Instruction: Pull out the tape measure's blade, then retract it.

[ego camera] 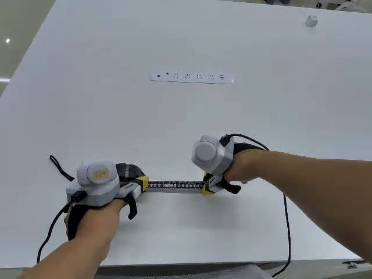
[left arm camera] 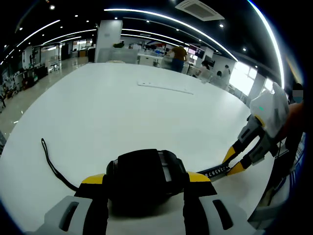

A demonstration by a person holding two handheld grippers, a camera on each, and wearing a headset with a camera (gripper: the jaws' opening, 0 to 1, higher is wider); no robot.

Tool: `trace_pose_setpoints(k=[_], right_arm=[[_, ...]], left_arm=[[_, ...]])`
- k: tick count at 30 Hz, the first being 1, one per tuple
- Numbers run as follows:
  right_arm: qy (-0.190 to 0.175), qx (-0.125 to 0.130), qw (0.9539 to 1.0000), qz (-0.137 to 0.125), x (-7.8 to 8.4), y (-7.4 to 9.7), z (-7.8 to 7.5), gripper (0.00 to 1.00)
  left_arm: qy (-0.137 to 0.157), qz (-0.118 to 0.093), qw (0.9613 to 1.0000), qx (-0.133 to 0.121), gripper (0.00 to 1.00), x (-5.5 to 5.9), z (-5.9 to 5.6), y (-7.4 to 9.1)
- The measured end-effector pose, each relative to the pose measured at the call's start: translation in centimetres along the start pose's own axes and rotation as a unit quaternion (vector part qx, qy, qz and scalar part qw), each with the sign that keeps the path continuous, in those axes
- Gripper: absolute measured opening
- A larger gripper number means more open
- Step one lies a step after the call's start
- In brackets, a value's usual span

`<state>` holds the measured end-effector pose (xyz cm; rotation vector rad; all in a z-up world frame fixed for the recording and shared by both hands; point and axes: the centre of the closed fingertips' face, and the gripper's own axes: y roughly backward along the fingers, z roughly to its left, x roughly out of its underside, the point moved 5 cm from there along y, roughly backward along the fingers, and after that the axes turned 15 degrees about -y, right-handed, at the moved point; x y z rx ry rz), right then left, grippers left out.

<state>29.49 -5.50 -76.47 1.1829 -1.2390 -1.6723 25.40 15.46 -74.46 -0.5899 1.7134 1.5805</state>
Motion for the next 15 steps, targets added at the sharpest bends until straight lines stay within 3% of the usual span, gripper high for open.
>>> trace_pose_setpoints(k=[15], right_arm=[[0.002,-0.002,1.0,-0.003,-0.43,-0.16,0.14,0.15]], left_arm=[[0.0,-0.001,1.0,0.0,0.58,0.04,-0.04,-0.03]])
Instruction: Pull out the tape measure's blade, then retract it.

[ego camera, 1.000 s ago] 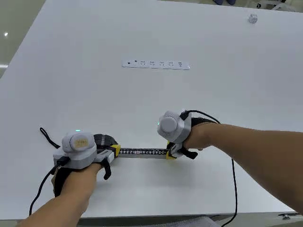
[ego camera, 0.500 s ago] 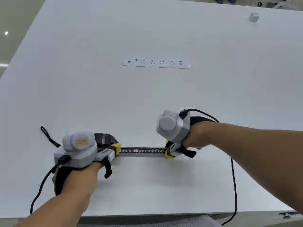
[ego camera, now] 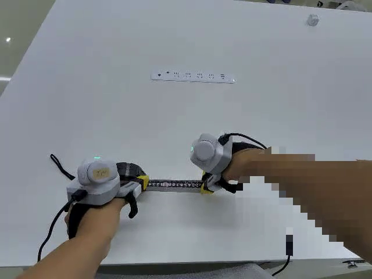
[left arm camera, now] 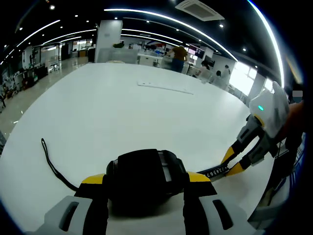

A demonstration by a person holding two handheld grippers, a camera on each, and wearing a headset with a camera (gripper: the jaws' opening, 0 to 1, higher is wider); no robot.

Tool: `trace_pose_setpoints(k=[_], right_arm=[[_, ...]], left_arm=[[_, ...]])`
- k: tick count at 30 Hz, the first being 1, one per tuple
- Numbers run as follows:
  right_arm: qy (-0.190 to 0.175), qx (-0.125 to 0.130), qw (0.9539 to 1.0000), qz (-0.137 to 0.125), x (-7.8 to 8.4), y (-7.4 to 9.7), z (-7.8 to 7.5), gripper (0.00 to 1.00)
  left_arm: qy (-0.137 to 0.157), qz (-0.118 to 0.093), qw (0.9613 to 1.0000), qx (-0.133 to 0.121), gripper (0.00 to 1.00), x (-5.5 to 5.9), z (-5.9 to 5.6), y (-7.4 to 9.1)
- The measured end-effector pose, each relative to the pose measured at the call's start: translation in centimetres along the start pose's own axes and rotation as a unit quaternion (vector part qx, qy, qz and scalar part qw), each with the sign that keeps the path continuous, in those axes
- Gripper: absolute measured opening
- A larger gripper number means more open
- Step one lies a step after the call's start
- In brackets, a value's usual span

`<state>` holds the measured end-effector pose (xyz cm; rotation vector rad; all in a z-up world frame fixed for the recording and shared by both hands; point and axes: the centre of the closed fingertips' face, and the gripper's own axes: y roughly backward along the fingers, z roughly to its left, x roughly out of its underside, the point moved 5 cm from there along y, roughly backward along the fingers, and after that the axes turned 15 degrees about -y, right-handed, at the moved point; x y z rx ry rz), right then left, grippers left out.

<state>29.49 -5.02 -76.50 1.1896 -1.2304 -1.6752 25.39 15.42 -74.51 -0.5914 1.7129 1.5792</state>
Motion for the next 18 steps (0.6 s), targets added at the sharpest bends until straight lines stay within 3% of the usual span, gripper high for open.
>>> trace_pose_setpoints(k=[18], right_arm=[[0.001,-0.001,1.0,-0.005,-0.52,-0.18,0.21,0.15]], left_arm=[[0.0,0.0,1.0,0.001,0.58,-0.07,-0.03,0.06]])
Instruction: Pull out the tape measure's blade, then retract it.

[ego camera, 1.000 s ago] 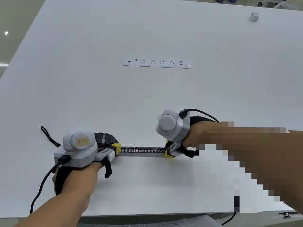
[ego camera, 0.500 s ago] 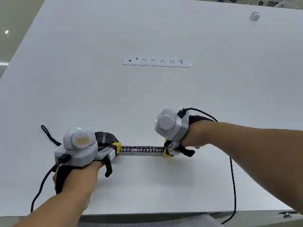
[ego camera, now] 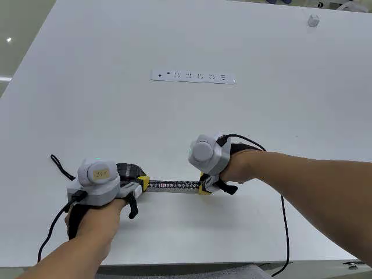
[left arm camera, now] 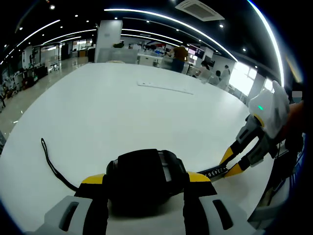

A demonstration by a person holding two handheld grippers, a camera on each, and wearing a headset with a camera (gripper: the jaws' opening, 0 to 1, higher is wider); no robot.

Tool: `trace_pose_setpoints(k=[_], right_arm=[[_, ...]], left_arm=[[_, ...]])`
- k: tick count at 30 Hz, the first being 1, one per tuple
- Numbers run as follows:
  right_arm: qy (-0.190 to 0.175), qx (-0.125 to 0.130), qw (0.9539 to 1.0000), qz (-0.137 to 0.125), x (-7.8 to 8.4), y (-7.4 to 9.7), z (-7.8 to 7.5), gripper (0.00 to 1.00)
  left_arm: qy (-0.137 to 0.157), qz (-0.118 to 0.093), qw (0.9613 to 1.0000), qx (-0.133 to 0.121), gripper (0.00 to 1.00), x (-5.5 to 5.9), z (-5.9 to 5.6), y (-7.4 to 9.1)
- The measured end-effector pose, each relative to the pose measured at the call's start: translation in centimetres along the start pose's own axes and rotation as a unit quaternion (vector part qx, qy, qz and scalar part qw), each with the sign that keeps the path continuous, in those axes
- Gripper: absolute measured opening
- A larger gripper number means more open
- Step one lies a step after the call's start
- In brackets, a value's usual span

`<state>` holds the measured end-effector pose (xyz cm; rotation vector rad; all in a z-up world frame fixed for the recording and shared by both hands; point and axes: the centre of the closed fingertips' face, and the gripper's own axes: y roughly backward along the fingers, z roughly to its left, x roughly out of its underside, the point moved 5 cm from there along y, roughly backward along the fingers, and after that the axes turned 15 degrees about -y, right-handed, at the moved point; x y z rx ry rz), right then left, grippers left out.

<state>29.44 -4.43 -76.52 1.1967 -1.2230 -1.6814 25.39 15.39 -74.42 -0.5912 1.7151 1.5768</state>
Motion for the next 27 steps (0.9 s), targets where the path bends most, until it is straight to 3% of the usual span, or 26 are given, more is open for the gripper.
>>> trace_pose_setpoints(k=[27], right_arm=[[0.002,-0.002,1.0,-0.007,-0.57,-0.23,0.27,0.15]], left_arm=[[0.002,0.0,1.0,0.002,0.59,0.08,0.14,-0.15]])
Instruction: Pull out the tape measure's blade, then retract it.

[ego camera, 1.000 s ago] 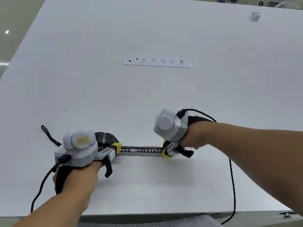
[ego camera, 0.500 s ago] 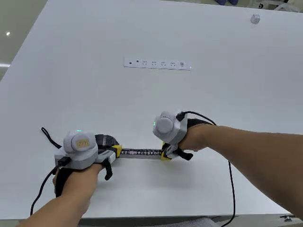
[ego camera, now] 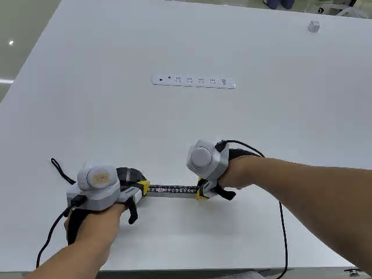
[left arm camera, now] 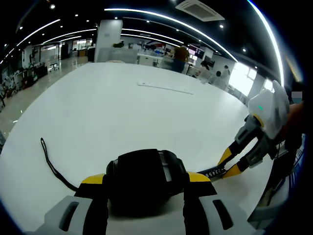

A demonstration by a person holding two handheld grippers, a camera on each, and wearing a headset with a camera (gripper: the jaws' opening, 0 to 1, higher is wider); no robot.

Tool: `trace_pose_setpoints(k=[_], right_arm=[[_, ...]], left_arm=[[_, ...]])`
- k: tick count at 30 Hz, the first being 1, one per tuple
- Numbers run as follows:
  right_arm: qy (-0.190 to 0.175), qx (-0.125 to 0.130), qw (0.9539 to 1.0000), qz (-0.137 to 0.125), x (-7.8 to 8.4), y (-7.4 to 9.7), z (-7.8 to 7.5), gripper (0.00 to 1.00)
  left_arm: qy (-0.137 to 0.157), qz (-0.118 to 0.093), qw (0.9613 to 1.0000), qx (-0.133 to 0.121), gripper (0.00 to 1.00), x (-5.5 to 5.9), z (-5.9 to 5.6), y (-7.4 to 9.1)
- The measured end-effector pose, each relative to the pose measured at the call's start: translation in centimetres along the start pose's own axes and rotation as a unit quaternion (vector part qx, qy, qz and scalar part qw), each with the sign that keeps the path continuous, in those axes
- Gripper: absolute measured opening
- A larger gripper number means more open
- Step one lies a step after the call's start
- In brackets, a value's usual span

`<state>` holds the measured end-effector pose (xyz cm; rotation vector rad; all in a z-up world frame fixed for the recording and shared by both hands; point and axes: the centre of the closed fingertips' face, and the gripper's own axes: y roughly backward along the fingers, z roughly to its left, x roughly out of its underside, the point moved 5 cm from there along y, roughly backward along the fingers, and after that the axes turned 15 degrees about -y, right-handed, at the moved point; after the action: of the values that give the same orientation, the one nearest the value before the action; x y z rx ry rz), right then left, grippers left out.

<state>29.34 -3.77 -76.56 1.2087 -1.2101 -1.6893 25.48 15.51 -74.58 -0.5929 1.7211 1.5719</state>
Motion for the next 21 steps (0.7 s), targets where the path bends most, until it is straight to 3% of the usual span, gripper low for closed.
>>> trace_pose_setpoints(k=[21], right_arm=[[-0.001,-0.002,1.0,-0.003,-0.54,-0.2,0.17,0.15]], left_arm=[[0.001,-0.003,1.0,0.001,0.59,0.0,0.06,0.0]])
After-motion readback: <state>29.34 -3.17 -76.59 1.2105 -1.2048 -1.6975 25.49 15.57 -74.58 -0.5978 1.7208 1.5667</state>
